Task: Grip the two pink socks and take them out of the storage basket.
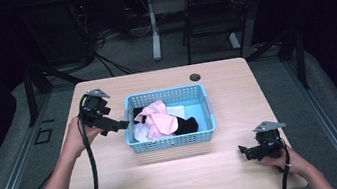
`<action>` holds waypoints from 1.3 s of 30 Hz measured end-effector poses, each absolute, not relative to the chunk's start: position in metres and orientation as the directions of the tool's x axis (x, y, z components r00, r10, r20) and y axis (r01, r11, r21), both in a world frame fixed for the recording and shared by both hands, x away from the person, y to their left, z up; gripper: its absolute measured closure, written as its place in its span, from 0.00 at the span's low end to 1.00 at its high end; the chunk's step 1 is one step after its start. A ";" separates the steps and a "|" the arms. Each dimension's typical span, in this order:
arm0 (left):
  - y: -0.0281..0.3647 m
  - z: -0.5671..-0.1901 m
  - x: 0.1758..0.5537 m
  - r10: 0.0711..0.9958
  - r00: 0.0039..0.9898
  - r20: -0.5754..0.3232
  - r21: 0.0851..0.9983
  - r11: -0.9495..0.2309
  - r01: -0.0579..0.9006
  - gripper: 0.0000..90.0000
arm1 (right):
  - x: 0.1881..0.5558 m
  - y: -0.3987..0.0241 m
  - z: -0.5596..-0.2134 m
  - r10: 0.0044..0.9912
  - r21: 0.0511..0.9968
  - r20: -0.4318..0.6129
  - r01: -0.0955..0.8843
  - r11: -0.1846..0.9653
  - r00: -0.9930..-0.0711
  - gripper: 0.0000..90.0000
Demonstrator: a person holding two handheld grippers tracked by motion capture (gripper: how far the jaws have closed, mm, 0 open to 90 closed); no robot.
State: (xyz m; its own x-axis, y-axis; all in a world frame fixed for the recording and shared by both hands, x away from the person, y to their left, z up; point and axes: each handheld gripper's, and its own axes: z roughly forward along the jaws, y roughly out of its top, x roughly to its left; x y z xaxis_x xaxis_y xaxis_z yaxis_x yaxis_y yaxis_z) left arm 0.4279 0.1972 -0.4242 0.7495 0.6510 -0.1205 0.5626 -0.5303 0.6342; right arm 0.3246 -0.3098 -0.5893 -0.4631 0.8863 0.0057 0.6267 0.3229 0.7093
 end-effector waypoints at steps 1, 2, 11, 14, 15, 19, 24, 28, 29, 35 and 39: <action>0.193 -0.424 0.430 0.647 0.753 -0.121 0.631 -0.536 0.561 0.00 | 0.325 -0.310 -0.589 0.886 0.709 0.005 0.627 0.323 -0.463 0.00; 0.193 -0.424 0.430 0.647 0.753 -0.121 0.631 -0.536 0.561 0.00 | 0.325 -0.310 -0.589 0.886 0.709 0.005 0.626 0.323 -0.463 0.00; 0.157 -0.432 0.446 0.613 0.780 -0.124 0.603 -0.577 0.550 0.00 | 0.325 -0.310 -0.589 0.886 0.709 0.005 0.626 0.323 -0.464 0.00; 0.147 -0.436 0.451 0.607 0.783 -0.136 0.597 -0.581 0.553 0.00 | 0.325 -0.310 -0.589 0.886 0.709 0.005 0.626 0.324 -0.464 0.00; 0.144 -0.438 0.453 0.603 0.786 -0.139 0.592 -0.586 0.554 0.00 | 0.325 -0.310 -0.589 0.886 0.709 0.005 0.626 0.324 -0.464 0.00; 0.131 -0.446 0.459 0.592 0.794 -0.138 0.567 -0.610 0.554 0.00 | 0.325 -0.310 -0.589 0.886 0.709 0.005 0.626 0.324 -0.464 0.00; 0.119 -0.456 0.466 0.587 0.796 -0.147 0.552 -0.619 0.558 0.00 | 0.325 -0.310 -0.589 0.886 0.709 0.005 0.626 0.324 -0.464 0.00; 0.113 -0.464 0.473 0.592 0.790 -0.162 0.538 -0.618 0.573 0.00 | 0.325 -0.310 -0.589 0.886 0.710 0.005 0.626 0.323 -0.464 0.00; 0.112 -0.467 0.475 0.594 0.788 -0.162 0.533 -0.620 0.576 0.00 | 0.325 -0.310 -0.589 0.886 0.709 0.005 0.626 0.323 -0.464 0.00; 0.104 -0.477 0.481 0.615 0.775 -0.145 0.510 -0.625 0.591 0.03 | 0.325 -0.310 -0.589 0.886 0.710 0.005 0.626 0.323 -0.464 0.00; 0.101 -0.480 0.483 0.629 0.767 -0.128 0.502 -0.626 0.597 0.17 | 0.325 -0.310 -0.589 0.886 0.710 0.006 0.626 0.323 -0.464 0.00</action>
